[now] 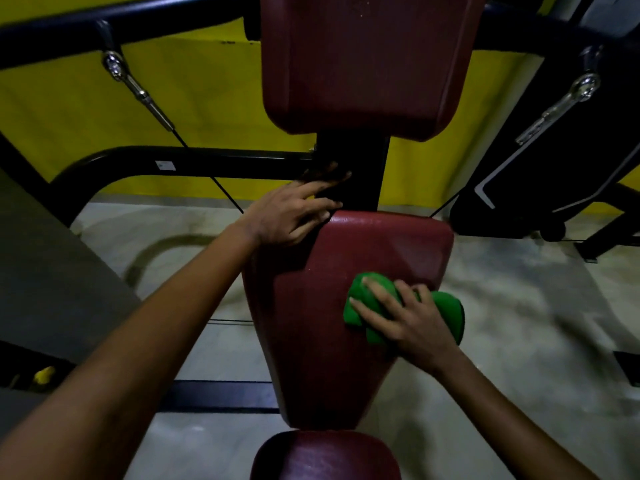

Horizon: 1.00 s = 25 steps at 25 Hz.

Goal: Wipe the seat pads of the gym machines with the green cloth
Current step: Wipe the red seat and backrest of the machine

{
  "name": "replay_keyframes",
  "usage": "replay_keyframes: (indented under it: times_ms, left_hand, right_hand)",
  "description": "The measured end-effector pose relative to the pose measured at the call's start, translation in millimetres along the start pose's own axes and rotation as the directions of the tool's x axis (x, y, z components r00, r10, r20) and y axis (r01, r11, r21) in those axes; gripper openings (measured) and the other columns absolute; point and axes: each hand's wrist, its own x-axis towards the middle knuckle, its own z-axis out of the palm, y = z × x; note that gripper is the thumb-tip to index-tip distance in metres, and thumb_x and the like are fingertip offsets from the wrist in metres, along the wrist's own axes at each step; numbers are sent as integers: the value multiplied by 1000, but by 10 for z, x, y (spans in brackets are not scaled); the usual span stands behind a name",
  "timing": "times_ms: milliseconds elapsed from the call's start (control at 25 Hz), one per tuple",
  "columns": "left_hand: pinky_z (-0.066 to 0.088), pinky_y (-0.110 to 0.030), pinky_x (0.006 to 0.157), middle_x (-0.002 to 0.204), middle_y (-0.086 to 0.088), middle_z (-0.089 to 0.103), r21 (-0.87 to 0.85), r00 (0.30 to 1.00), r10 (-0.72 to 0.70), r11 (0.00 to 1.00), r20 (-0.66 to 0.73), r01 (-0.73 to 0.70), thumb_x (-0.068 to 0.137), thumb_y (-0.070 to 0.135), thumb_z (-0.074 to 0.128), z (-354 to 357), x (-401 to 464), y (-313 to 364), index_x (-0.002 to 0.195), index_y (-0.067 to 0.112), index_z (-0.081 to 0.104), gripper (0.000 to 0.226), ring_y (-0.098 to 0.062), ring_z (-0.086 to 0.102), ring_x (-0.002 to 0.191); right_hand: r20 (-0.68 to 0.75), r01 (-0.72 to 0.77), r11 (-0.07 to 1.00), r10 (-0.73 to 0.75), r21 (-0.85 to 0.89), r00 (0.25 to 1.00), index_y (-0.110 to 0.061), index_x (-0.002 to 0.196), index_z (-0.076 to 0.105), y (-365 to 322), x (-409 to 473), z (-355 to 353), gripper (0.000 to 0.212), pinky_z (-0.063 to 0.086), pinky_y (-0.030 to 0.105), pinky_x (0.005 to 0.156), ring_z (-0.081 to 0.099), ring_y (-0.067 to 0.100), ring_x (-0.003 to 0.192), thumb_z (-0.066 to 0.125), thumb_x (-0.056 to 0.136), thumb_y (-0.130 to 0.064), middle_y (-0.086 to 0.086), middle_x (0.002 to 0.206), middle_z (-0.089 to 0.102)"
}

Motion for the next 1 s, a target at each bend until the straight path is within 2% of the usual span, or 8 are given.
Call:
replay_keyframes:
  times_ms: [80,200,280,440,640,760,920,1000]
  left_hand:
    - [49,-49,90,149,-9,39,-28,999,-30,999,15,30,100,44,30,10,-7,-15,122,16,63,50,-36,47,126]
    - [49,-48,89,147,-10,42,-53,997,-49,997,55,52,98,50,28,4,-5,-48,125,19,62,53,-34,49,126]
    - [45,-47,98,153,-7,34,-81,995,-28,996,96,35,99,48,29,-39,-12,-74,133,21,56,51,-30,37,136]
    - [21,-25,112,158,0,15,-85,984,44,996,175,-29,101,43,21,-100,-106,-111,147,23,33,52,-17,7,146]
    - [25,-32,114,158,-2,18,-91,981,58,995,184,-42,101,43,19,-82,-141,-122,148,22,29,53,-19,11,146]
    - [34,-42,110,156,-5,25,-70,981,38,997,189,-25,101,44,20,-82,-136,-138,148,22,31,53,-24,20,144]
    - [25,-40,113,156,-8,26,-17,983,84,996,166,-82,101,43,18,-87,-139,-141,146,15,35,56,-25,21,144]
    - [28,-43,109,154,-11,30,101,979,127,984,159,-144,101,42,19,-162,-80,-130,146,16,36,56,-28,31,139]
  right_hand:
    - [7,-283,955,284,85,959,-25,137,39,192,395,-156,96,43,40,67,46,34,93,83,51,-21,15,134,39]
    - [-7,-582,796,592,168,806,-25,137,42,208,754,-238,104,44,40,72,41,31,97,81,41,-13,14,133,40]
    - [-40,-449,887,455,112,889,-23,134,49,52,631,-150,97,41,38,68,39,30,93,81,42,-15,13,133,37]
    - [-20,-94,994,96,58,995,-26,133,46,-200,191,-1,53,32,36,68,46,31,92,57,82,-17,11,138,37]
    - [1,-357,925,360,129,933,-26,134,44,62,730,-193,100,41,37,66,40,31,93,83,42,-20,12,136,35]
    - [-6,-389,915,392,106,920,-25,133,48,-47,775,-156,100,39,37,66,40,30,92,82,39,-20,12,136,37]
    - [-24,50,996,-49,73,999,-23,127,50,-393,255,53,44,37,37,69,54,32,88,54,83,-20,11,137,40]
    - [-19,101,992,-100,69,995,-23,124,52,-315,310,24,37,37,38,69,58,33,86,52,87,-20,11,135,41]
